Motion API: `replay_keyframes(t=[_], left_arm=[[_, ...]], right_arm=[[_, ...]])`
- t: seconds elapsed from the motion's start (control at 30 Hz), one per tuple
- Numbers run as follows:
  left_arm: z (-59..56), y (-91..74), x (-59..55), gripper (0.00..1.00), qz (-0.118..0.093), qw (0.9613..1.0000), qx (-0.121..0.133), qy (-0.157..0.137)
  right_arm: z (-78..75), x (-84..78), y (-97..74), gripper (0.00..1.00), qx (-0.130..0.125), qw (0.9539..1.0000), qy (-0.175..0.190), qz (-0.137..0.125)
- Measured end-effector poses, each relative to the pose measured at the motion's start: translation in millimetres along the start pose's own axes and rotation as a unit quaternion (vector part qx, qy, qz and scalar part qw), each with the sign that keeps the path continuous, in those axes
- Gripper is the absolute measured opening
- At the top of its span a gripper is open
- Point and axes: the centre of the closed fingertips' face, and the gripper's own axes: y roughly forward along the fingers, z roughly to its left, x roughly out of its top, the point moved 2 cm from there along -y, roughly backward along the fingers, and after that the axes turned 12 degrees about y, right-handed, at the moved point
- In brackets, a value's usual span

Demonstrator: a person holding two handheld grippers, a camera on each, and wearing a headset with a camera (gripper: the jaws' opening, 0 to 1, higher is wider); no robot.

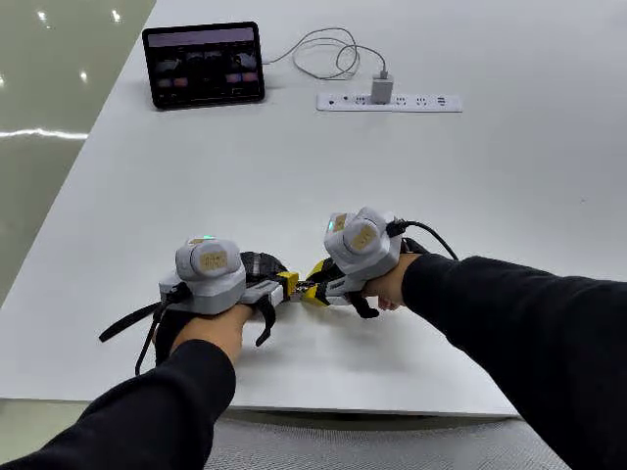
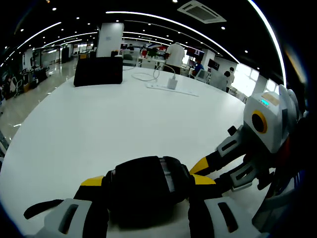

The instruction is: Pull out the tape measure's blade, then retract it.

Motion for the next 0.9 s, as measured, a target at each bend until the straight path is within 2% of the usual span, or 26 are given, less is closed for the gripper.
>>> replay_keyframes(t=[0.17, 0.27, 0.43, 0.6, 0.9], left_arm=[[0.2, -0.1, -0.2, 0.61, 0.002, 1.0000, 0.004, 0.003], [0.1, -0.8, -0.3, 0.61, 0.003, 1.0000, 0.003, 0.002], [1.1, -0.9, 0.1, 0.61, 0.002, 1.0000, 0.002, 0.001], [1.2, -1.3, 0.5, 0.60, 0.003, 1.0000, -0.005, 0.001], [0.6, -2.5, -0.3, 0.60, 0.001, 0.9999, -0.011, 0.004]], right_arm=[[0.0, -2.5, -3.9, 0.12, 0.001, 0.9999, -0.009, 0.006], [-1.3, -7.4, -5.5, 0.12, -0.004, 0.9992, -0.038, 0.014], [-0.9, -6.7, -6.3, 0.11, -0.009, 0.9985, -0.054, 0.001], [1.9, -2.6, -4.2, 0.10, -0.003, 0.9994, -0.033, -0.008], [7.3, 4.7, 4.5, 0.10, 0.004, 0.9994, -0.034, -0.010]])
